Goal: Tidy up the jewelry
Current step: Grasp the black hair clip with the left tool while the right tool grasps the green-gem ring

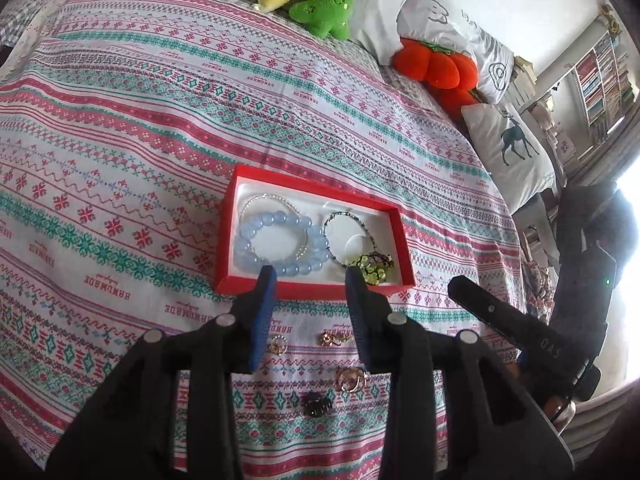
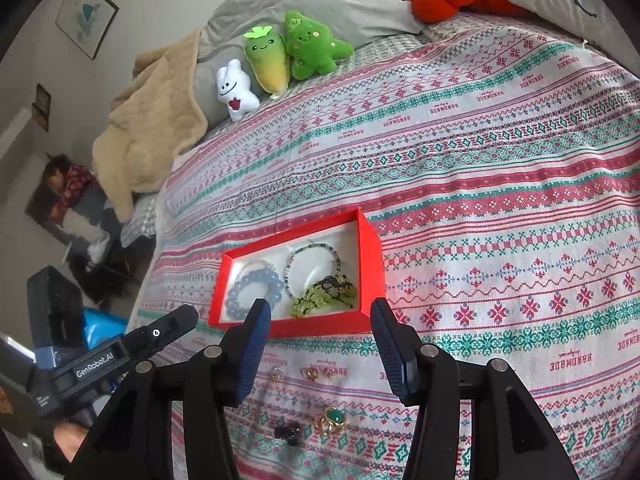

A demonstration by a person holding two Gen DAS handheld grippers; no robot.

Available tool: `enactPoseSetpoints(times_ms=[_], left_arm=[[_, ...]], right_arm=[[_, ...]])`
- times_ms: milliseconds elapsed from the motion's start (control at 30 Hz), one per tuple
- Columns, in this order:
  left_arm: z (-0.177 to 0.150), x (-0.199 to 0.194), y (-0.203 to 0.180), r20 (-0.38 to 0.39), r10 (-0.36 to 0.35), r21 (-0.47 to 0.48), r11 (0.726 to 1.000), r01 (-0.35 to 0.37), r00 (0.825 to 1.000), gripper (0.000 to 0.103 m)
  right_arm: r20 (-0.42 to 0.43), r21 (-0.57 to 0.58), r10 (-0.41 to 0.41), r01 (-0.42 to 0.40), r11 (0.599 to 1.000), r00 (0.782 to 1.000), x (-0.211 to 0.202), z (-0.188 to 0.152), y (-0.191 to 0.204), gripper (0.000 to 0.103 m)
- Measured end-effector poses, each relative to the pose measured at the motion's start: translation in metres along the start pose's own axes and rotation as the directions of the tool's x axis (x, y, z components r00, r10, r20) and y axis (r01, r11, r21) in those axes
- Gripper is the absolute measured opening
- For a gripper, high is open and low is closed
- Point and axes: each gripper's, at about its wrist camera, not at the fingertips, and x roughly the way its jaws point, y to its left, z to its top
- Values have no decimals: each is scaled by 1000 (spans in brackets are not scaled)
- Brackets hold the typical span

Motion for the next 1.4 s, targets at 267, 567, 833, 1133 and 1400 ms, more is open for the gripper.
enactPoseSetpoints(times_ms=[267,567,833,1133,1400], left_arm=[[-26,0,-4,-62,29,48,999,-26,998,48],[-60,1,-23,-98,100,128,988,-87,990,51],[-84,11,-36,-116,162,191,972,-138,980,51],[-100,29,-44,-151,205,235,958,-166,967,51],[-105,45,-53,-157,231,265,946,-184,960,51]], right_arm=[[-55,12,-40,41,999,998,1,-7,-11,53],[-95,-22,-75,73,997,993,1,-16,-9,53],[-108,-124,-126,112,986,986,1,-27,6,54],[-140,-147,-157,136,980,978,8,-32,6,55],[-158,-158,-170,145,977,973,14,-34,6,55]])
